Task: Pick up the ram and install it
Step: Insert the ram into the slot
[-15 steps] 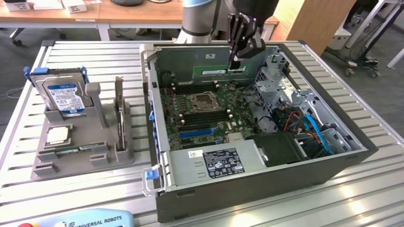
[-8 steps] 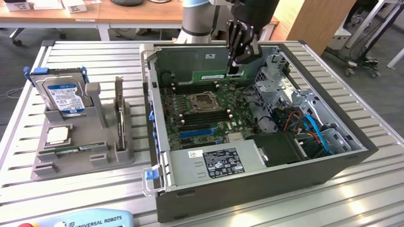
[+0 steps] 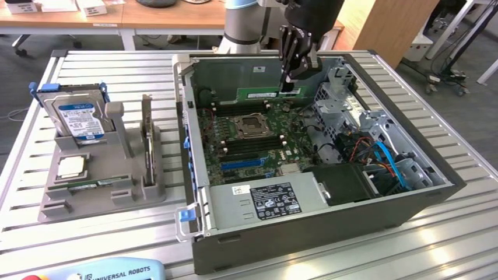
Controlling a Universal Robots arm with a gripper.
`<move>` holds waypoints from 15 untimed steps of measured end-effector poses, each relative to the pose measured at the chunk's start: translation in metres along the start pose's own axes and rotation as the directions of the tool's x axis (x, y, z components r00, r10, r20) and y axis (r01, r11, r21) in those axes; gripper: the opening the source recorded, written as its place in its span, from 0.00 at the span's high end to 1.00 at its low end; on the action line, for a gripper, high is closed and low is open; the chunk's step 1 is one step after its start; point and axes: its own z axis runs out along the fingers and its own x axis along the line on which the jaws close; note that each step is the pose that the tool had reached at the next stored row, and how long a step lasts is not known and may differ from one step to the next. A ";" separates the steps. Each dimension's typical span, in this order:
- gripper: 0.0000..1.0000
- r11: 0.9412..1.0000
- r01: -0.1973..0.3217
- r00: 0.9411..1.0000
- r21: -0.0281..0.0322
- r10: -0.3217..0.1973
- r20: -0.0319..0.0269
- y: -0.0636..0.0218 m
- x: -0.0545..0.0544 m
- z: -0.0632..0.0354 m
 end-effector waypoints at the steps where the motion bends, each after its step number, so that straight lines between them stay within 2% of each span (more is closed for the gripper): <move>1: 0.89 1.000 0.000 1.000 0.000 0.000 0.000 0.0000 0.000 0.0000; 11: 0.89 1.000 0.000 1.000 0.000 0.000 0.000 0.0000 0.000 0.0004; 15: 0.89 1.000 0.000 1.000 0.000 0.000 0.000 -0.0003 0.000 0.0063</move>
